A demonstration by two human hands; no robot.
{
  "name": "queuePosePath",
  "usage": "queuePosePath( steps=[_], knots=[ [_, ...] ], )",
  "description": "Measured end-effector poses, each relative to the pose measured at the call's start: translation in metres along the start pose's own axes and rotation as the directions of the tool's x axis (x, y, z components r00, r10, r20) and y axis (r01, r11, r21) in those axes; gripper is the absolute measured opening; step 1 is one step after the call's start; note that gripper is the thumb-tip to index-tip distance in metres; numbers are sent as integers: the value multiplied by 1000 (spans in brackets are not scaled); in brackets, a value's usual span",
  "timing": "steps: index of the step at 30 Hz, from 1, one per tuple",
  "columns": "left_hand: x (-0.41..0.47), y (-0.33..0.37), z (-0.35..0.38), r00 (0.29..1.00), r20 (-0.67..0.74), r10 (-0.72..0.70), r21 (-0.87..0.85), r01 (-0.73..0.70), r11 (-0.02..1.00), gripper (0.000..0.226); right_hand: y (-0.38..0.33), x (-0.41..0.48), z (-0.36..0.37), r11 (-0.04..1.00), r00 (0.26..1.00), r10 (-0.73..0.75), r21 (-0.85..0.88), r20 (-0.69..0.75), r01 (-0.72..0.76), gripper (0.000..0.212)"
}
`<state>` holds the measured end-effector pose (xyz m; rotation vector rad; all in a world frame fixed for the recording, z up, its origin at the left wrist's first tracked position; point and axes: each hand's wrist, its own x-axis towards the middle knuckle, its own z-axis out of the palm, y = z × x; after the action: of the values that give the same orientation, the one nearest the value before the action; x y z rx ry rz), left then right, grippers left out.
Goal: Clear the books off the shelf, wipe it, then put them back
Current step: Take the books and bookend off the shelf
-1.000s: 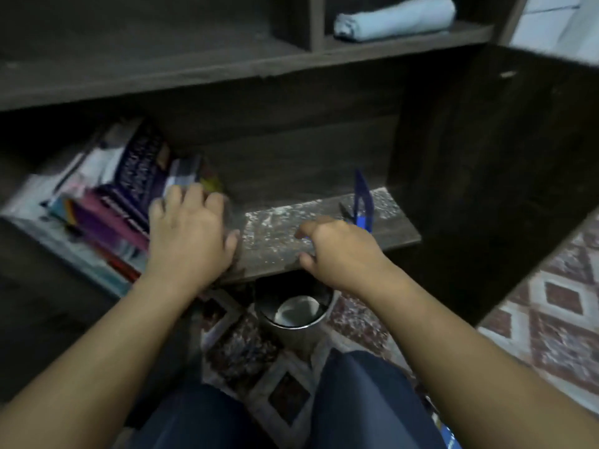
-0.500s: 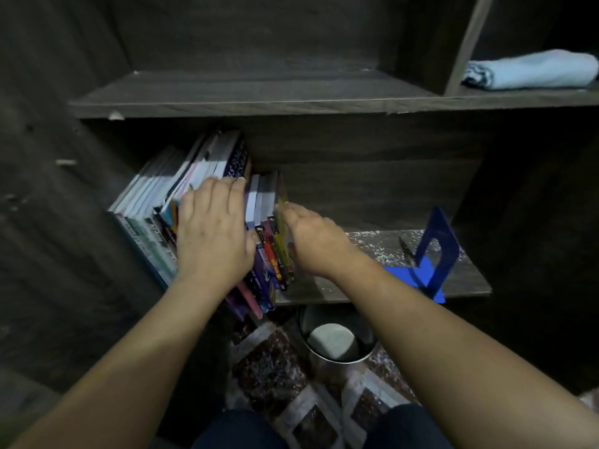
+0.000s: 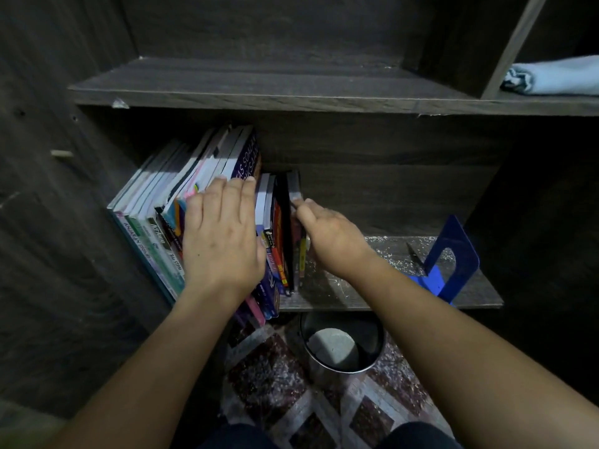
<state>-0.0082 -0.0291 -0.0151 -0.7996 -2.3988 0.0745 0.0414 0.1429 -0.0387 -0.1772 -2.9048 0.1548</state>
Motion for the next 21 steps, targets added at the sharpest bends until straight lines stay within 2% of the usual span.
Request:
queuePosePath(
  steps=[5,8,11,13,17,21],
  knots=[
    [0,2,-3,999,29,-18,32,17,999,82,8,6,-1,998,999,-50,-51,-5,49,47],
    [1,2,-3,1000,24,-20,13,19,1000,84,16,10,-1,987,998,-54,-154,14,55,28],
    [0,2,-2,1000,19,-11,10,11,1000,90,28,9,-4,972,999,-40,-232,15,42,32],
    [0,4,-7,999,46,-15,15,14,1000,96,38,3,-9,982,998,-6,-191,-61,-6,29],
    [-3,19,-14,998,57,-33,16,33,999,99,56,-20,-18,996,965,90,3,-246,-92,27],
    [-8,47,-9,974,52,221,-153,-211,966,85,65,-50,-30,960,913,233,231,-335,-160,28]
  ],
)
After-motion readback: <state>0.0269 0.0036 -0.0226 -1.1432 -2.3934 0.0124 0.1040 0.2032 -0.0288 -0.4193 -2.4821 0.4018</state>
